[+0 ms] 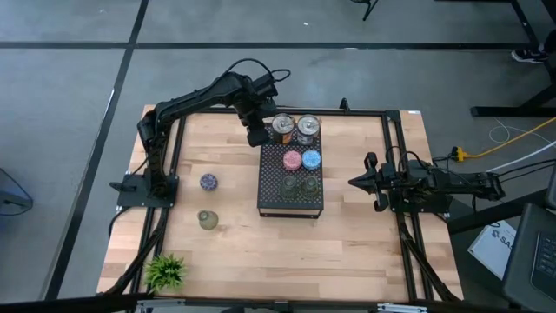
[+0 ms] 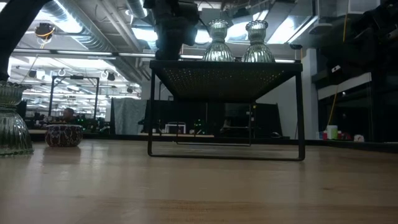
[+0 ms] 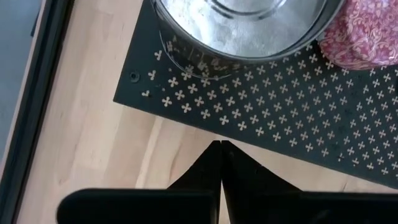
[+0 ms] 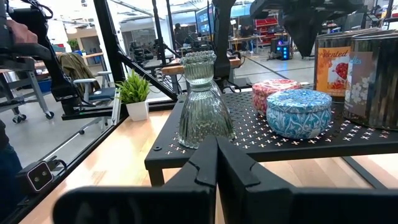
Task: Pick & Place candle stick holders
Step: Put the patterned black scented candle on the shelf aligned with the other patterned pink scented candle
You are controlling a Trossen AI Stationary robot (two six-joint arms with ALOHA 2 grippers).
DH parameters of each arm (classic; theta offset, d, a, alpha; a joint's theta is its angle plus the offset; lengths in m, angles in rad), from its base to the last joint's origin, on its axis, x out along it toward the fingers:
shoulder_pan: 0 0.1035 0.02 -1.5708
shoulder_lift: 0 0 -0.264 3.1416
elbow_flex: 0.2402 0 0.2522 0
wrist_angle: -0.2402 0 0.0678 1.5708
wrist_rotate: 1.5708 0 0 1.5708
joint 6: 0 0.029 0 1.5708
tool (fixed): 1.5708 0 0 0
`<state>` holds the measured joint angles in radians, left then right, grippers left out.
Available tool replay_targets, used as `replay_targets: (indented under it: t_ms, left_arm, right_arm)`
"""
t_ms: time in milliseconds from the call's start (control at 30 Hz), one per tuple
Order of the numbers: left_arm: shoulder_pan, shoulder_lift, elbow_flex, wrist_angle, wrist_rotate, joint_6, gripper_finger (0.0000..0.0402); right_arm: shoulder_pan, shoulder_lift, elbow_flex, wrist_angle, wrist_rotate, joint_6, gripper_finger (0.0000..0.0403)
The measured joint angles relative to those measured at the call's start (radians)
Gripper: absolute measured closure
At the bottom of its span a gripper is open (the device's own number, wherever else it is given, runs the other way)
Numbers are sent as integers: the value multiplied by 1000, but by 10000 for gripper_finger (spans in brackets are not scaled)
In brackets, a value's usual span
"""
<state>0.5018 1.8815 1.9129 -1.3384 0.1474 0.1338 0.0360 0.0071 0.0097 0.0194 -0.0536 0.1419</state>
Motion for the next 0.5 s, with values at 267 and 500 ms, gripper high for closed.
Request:
replay_targets:
  t_ms: [267,500]
  left_arm:
    - [-4,-5,-4,-23,-1,8,400]
    - [-26,-128,-218,93,2,-4,400]
  right_arm:
    - [0,0,0,0,0,0,397]
    - [0,0,0,0,0,0,397]
